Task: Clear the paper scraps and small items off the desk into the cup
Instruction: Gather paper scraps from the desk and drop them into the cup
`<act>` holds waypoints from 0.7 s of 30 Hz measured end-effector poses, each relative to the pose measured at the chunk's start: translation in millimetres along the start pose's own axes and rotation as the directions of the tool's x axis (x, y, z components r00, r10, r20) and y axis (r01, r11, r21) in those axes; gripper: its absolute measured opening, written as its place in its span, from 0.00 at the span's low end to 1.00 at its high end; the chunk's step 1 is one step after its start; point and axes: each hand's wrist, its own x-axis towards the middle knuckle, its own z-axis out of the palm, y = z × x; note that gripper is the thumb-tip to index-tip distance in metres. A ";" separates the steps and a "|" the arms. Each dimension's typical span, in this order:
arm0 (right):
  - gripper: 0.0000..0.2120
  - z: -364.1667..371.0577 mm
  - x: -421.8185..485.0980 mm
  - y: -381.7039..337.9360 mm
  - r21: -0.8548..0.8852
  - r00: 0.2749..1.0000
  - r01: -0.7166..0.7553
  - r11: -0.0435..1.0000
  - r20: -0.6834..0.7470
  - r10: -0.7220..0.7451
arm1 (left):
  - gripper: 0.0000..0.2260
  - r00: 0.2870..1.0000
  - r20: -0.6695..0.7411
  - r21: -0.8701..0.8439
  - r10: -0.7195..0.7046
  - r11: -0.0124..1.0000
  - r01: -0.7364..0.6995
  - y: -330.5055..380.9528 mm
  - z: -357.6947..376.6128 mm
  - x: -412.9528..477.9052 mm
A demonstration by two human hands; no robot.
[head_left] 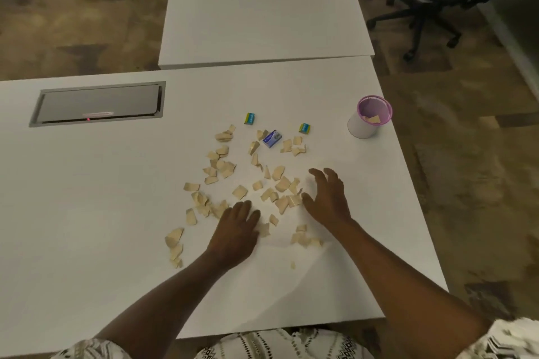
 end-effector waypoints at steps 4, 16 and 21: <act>0.39 13.5 14.2 0.9 -0.087 0.972 0.001 0.996 0.234 0.019 | 0.36 0.904 0.119 -0.062 -0.411 0.905 0.420 -15.4 1.9 -5.0; 0.33 68.8 -13.8 -43.8 -0.352 0.885 0.364 0.862 0.419 -0.202 | 0.35 0.916 0.260 -0.117 -0.305 0.932 0.344 -23.4 11.3 -18.5; 0.22 72.7 -31.2 -43.9 -0.352 0.891 0.386 0.853 0.382 -0.245 | 0.31 0.970 0.174 -0.087 -0.169 0.979 0.186 -21.9 7.2 -24.1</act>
